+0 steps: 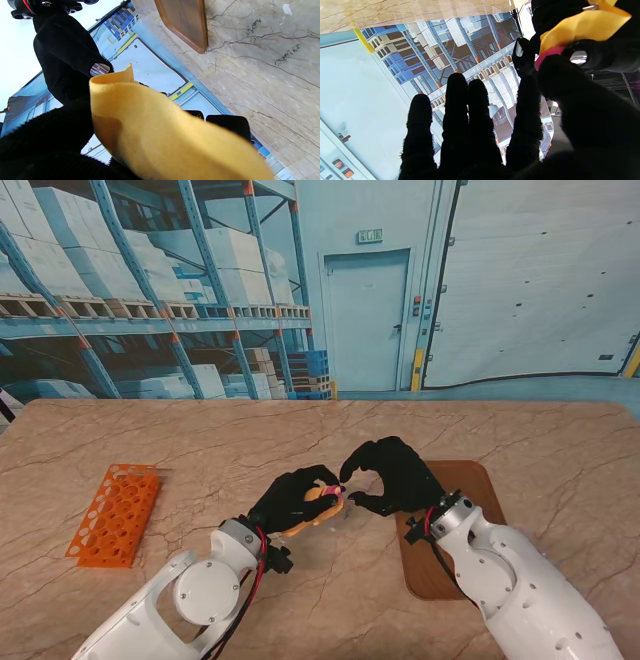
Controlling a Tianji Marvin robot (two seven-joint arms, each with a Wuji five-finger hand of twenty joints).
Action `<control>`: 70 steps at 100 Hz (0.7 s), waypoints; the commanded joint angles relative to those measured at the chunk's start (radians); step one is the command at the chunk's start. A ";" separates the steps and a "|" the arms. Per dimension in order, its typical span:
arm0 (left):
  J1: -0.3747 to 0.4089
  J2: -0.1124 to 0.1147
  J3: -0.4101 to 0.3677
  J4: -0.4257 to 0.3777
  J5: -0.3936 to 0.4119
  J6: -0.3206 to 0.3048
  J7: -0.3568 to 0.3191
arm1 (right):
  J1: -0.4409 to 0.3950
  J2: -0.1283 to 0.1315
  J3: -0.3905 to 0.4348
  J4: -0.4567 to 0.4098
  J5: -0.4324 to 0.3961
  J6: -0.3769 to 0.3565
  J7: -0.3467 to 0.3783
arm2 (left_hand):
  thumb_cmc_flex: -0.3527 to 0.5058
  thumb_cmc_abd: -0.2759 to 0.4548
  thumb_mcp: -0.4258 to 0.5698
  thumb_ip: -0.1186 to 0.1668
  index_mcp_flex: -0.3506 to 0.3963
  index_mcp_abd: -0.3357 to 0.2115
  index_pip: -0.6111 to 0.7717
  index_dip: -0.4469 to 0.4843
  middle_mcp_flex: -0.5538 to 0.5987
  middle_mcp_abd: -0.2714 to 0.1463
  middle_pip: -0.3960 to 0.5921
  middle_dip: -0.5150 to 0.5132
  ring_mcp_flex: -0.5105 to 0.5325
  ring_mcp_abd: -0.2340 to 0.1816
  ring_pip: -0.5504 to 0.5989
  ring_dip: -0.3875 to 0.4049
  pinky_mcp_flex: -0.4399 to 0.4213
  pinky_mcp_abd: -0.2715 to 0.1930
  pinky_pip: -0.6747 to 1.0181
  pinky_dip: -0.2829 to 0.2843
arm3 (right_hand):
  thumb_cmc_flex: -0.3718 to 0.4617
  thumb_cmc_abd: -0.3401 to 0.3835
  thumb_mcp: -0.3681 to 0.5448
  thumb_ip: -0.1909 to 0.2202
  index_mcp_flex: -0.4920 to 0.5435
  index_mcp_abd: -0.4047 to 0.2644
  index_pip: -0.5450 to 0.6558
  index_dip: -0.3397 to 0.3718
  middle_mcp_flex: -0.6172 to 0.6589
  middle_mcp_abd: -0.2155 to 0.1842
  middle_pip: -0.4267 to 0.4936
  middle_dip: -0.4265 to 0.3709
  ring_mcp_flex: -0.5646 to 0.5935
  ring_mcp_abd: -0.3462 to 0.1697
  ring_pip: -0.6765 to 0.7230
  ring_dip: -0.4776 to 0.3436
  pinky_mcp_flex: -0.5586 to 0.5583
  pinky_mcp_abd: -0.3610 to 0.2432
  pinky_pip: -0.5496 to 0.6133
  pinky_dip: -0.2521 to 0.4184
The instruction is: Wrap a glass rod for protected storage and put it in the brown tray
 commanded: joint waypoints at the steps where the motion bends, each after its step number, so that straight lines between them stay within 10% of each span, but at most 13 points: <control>1: 0.008 -0.005 -0.001 -0.005 -0.004 -0.001 -0.003 | 0.009 -0.008 -0.011 0.003 0.003 -0.003 0.006 | 0.031 0.002 0.135 0.120 -0.010 -0.032 -0.007 0.012 0.041 -0.058 0.049 0.016 0.010 -0.010 0.093 0.014 0.019 -0.073 0.253 0.019 | 0.035 0.027 0.005 -0.045 0.010 -0.031 0.023 -0.011 0.010 -0.012 0.017 -0.008 0.015 -0.018 0.016 0.002 0.002 -0.015 0.024 -0.008; 36: 0.009 -0.005 0.000 -0.008 -0.015 0.003 -0.008 | 0.073 -0.016 -0.087 0.046 0.036 0.005 0.013 | -0.002 0.074 0.098 0.254 -0.032 -0.006 -0.073 0.028 0.030 -0.041 0.034 0.011 0.010 0.021 0.081 0.022 0.019 -0.062 0.253 0.025 | 0.086 0.081 -0.012 -0.053 0.105 -0.048 0.063 -0.029 0.070 -0.016 0.035 -0.008 0.038 -0.012 0.035 0.005 0.007 -0.007 0.039 -0.014; 70: 0.011 -0.008 -0.005 -0.003 -0.020 -0.010 0.004 | 0.124 -0.014 -0.151 0.093 -0.013 -0.002 -0.020 | -0.072 0.135 0.046 0.307 -0.060 -0.002 -0.102 0.035 0.006 -0.055 0.043 0.016 0.010 -0.008 0.076 0.022 0.021 -0.090 0.253 0.009 | 0.042 0.025 0.002 -0.044 -0.004 0.041 0.037 -0.049 0.041 -0.001 0.053 -0.004 0.020 -0.007 0.047 0.004 -0.004 -0.007 0.057 -0.024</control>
